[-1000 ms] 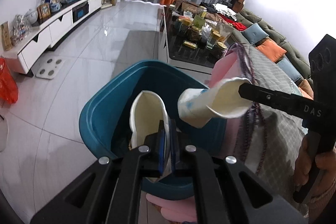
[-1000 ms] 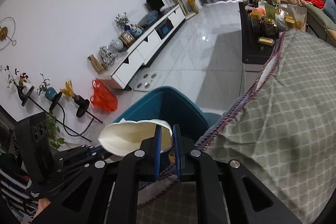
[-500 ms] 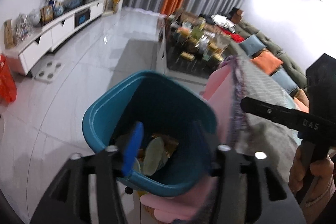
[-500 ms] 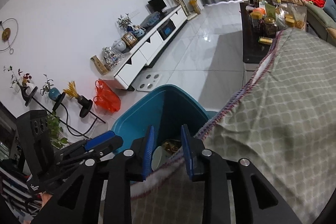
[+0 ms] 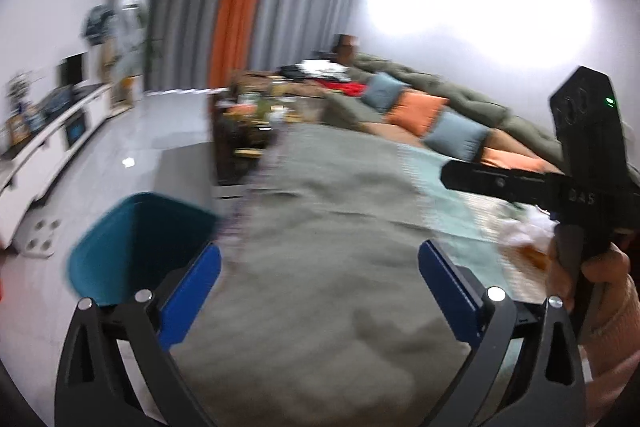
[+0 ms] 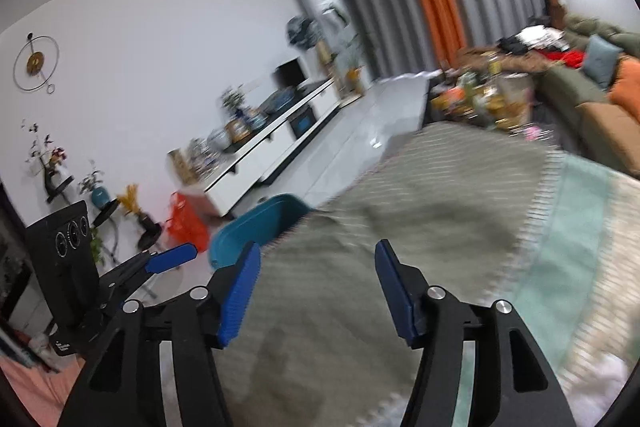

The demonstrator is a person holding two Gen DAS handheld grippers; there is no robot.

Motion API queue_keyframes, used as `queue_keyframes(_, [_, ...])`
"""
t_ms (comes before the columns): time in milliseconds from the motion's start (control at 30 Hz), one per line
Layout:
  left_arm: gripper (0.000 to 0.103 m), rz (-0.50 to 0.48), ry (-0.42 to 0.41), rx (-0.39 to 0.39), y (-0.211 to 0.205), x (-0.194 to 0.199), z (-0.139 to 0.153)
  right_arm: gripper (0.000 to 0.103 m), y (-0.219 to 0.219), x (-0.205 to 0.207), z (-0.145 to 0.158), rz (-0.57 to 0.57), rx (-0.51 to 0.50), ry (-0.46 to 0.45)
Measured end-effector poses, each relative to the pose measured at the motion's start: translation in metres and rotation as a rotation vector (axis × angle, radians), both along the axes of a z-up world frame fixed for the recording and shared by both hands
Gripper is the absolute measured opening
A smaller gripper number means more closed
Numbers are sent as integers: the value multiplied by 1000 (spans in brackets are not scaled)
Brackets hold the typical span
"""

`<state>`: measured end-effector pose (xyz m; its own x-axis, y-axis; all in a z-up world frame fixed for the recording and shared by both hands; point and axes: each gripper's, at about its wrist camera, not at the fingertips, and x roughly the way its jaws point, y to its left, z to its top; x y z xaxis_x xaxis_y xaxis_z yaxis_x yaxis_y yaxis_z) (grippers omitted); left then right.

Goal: Collect trash
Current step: 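Bring both tools back over the table toward the remaining trash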

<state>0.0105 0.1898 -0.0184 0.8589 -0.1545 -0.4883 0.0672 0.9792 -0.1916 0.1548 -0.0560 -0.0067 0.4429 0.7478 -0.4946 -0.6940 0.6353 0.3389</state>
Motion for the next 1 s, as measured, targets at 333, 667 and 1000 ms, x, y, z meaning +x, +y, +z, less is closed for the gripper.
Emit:
queue_keyframes(333, [100, -349, 18, 14, -137, 12, -18, 68, -142, -28, 3, -306, -28, -52])
queue_keyframes(667, [100, -625, 88, -19, -244, 25, -34, 68, -236, -40, 2, -507, 21, -41])
queue_keyframes(1000, [86, -708, 199, -30, -299, 48, -50, 68, -272, -39, -24, -563, 63, 24])
